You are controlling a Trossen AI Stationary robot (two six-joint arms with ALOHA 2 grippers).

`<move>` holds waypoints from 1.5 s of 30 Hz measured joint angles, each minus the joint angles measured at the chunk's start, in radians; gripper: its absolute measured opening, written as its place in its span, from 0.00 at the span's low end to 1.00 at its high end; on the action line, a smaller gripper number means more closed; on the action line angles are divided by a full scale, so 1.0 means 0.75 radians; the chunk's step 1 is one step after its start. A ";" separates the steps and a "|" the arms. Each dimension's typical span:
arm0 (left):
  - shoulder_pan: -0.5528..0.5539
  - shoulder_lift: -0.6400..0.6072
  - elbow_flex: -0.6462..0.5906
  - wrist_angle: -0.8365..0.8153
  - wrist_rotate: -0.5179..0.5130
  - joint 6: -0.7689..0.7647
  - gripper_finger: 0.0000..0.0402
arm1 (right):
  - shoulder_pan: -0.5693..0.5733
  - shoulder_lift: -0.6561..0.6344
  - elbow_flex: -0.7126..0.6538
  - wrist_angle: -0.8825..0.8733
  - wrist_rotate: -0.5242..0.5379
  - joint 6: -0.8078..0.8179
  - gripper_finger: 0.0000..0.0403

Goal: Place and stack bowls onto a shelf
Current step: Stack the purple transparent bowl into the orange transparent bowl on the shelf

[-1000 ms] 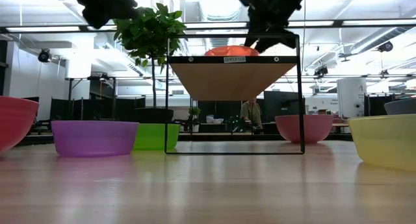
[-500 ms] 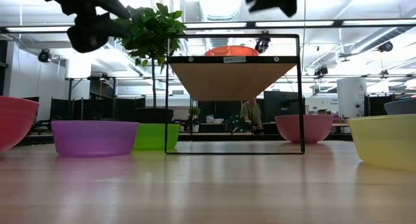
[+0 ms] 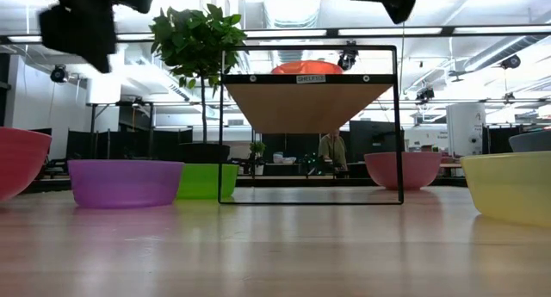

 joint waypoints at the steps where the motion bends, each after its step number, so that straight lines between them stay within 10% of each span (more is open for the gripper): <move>1: -0.022 0.020 0.037 -0.057 0.001 -0.040 0.36 | 0.000 -0.010 -0.019 0.012 0.000 0.000 0.31; 19: -0.246 0.450 0.500 -0.458 0.037 0.036 0.37 | -0.001 -0.052 -0.092 0.082 -0.059 -0.086 0.31; 35: -0.243 0.619 0.456 -0.480 -0.363 0.656 0.51 | -0.001 -0.049 -0.097 0.081 -0.082 -0.056 0.31; 45: -0.184 0.486 0.141 -0.069 -0.355 0.778 0.51 | -0.001 -0.048 -0.126 0.081 -0.082 -0.007 0.31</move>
